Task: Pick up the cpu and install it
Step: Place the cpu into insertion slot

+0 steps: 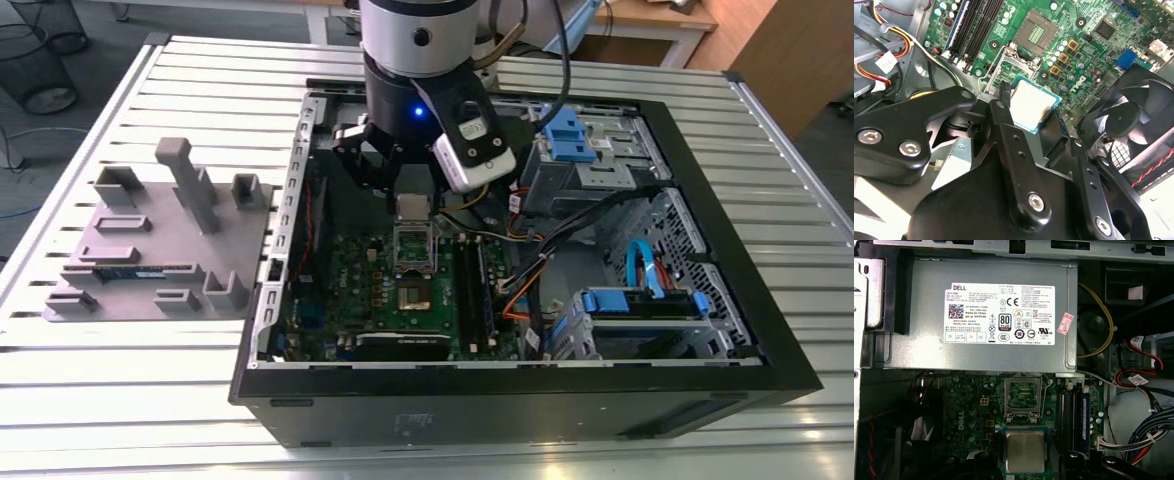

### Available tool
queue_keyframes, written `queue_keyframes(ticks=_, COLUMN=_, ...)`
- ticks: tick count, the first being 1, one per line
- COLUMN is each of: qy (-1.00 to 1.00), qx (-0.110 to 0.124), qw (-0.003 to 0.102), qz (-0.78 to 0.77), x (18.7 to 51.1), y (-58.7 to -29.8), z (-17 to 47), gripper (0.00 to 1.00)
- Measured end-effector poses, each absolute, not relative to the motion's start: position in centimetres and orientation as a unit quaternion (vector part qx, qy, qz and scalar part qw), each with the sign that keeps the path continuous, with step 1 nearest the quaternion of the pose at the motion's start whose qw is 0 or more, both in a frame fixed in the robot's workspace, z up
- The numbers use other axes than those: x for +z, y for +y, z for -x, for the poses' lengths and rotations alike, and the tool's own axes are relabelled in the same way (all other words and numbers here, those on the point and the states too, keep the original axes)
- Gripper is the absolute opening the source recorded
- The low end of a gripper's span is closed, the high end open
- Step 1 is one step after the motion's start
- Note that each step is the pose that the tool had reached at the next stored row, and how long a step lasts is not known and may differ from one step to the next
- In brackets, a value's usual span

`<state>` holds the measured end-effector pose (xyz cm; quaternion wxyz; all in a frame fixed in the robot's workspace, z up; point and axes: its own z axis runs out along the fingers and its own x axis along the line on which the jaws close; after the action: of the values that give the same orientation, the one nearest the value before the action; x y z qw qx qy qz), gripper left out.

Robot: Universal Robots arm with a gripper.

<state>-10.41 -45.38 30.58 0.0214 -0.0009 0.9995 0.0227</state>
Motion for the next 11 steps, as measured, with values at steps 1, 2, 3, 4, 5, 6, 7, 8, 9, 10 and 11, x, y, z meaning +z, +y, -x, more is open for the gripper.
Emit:
queue_keyframes(ticks=1, qy=1.0, qx=0.023, qw=0.021, qz=0.001, x=30.58, y=-45.38, z=10.41, gripper=0.47)
queue_keyframes(ticks=2, qy=1.0, qx=0.023, qw=0.021, qz=0.001, x=30.58, y=-45.38, z=10.41, gripper=0.47)
queue_keyframes(ticks=3, qy=1.0, qx=0.023, qw=0.021, qz=0.001, x=30.58, y=-45.38, z=10.41, gripper=0.47)
queue_keyframes(ticks=4, qy=1.0, qx=0.023, qw=0.021, qz=0.001, x=30.58, y=-45.38, z=10.41, gripper=0.47)
queue_keyframes(ticks=5, qy=1.0, qx=0.023, qw=0.021, qz=0.001, x=30.57, y=-45.38, z=10.41, gripper=0.47)
queue_keyframes(ticks=6, qy=1.0, qx=0.023, qw=0.021, qz=0.001, x=30.57, y=-45.38, z=10.41, gripper=0.47)
queue_keyframes(ticks=7, qy=1.0, qx=0.023, qw=0.021, qz=0.001, x=30.57, y=-45.38, z=10.41, gripper=0.47)
queue_keyframes(ticks=8, qy=1.0, qx=0.023, qw=0.021, qz=0.001, x=30.56, y=-45.38, z=10.41, gripper=0.47)
queue_keyframes(ticks=9, qy=1.0, qx=0.023, qw=0.022, qz=0.001, x=30.51, y=-45.38, z=10.41, gripper=0.47)
queue_keyframes(ticks=10, qy=1.0, qx=0.023, qw=0.022, qz=0.001, x=30.43, y=-45.38, z=10.41, gripper=0.47)
queue_keyframes(ticks=11, qy=1.0, qx=0.023, qw=0.021, qz=0.001, x=30.34, y=-45.38, z=10.41, gripper=0.47)
